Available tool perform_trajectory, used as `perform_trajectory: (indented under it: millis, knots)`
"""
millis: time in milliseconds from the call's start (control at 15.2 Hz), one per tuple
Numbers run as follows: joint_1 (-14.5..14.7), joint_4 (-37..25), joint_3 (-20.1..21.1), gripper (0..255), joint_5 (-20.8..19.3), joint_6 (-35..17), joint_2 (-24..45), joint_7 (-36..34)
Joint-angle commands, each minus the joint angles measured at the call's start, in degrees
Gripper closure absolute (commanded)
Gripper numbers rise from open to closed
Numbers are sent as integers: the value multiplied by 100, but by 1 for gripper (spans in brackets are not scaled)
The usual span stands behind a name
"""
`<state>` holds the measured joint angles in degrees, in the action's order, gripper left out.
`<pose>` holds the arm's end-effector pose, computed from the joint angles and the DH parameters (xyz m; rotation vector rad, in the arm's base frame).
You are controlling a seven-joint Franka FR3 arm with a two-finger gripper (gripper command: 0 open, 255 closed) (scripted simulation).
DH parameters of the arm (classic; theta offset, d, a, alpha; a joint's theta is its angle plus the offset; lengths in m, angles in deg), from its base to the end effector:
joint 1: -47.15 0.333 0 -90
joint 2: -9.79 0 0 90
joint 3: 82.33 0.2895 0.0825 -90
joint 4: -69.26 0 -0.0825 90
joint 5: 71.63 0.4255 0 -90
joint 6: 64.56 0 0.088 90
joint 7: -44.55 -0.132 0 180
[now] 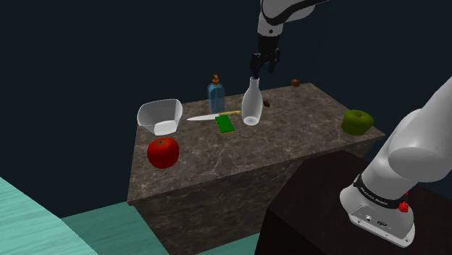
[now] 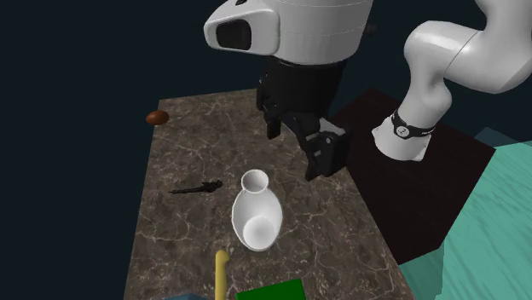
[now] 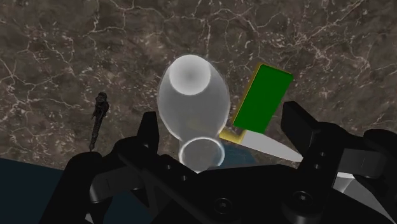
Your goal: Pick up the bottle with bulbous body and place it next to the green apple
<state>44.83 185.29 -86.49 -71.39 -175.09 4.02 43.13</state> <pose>0.5657 -0.0643 0.4276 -3.1230 0.2174 -0.0077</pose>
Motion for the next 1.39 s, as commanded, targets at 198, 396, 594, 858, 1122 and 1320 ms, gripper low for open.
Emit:
perform_trajectory:
  millis: [198,396,594,858,1122,1320]
  knots:
    - [-95,-1082,-102,0,159,15,1205,168]
    - [-95,-907,-97,0,166,-206,1251,173]
    - [-93,-744,-95,0,175,-425,1308,179]
    - [-93,-664,-93,0,180,-539,1341,182]
    - [-93,-664,-93,0,180,-539,1341,182]
    - [-93,-664,-93,255,180,-538,1341,182]
